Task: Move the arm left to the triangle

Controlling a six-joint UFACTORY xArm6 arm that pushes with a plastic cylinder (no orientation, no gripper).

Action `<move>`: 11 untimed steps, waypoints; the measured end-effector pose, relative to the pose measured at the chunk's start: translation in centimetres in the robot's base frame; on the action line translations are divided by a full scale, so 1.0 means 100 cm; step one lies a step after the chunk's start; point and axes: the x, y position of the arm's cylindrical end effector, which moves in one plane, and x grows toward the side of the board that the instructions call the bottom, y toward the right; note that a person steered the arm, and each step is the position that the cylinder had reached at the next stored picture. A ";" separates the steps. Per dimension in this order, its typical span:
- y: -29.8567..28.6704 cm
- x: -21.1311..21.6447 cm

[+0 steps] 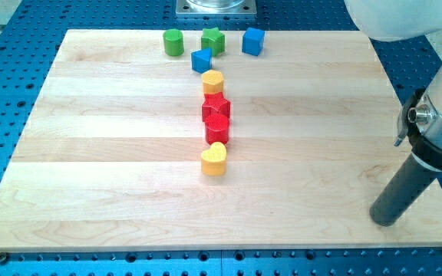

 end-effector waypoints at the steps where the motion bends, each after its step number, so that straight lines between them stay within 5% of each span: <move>1: 0.000 0.000; 2: 0.002 0.001; 5: -0.143 0.026; 7: -0.351 -0.004; 9: -0.350 -0.210; 11: -0.299 -0.272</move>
